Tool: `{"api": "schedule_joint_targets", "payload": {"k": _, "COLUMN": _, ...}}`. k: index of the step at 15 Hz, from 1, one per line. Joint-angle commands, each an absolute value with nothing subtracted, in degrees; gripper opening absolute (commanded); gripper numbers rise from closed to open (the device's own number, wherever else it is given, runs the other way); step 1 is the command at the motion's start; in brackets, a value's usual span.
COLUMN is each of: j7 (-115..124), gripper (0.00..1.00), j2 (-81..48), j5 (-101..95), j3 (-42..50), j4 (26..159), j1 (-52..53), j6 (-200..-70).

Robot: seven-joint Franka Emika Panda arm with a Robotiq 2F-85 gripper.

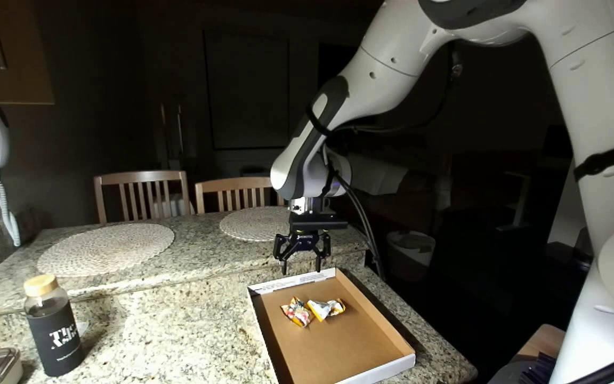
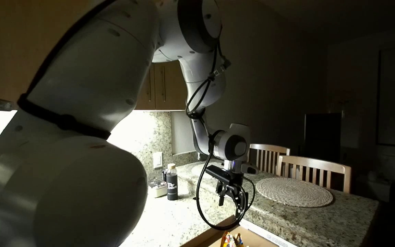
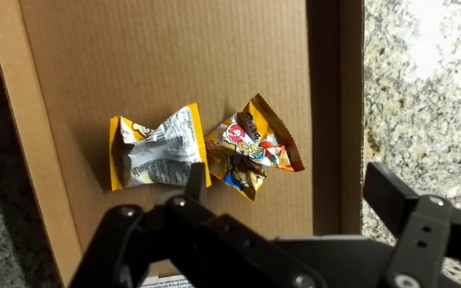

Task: Remove the two sachets out of the box, one at a time

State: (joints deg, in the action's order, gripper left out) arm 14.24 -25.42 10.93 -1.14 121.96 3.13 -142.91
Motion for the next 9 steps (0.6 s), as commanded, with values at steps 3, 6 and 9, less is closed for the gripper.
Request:
{"api": "schedule_joint_targets", "payload": {"k": 3, "j7": 16.4, "gripper": 1.00, "j2": -37.6, "j5": 10.9, "j3": -0.9, "j4": 111.3, "j1": 4.1, "j6": -138.7}}
{"api": "schedule_joint_targets", "payload": {"k": 6, "j7": 16.8, "gripper": 1.00, "j2": -42.9, "j5": 11.0, "j3": -0.8, "j4": 107.1, "j1": 4.5, "j6": -135.4}}
{"api": "schedule_joint_targets", "payload": {"k": 9, "j7": 18.7, "gripper": 1.00, "j2": -46.6, "j5": 11.3, "j3": 0.0, "j4": 103.6, "j1": 4.5, "j6": -134.0}}
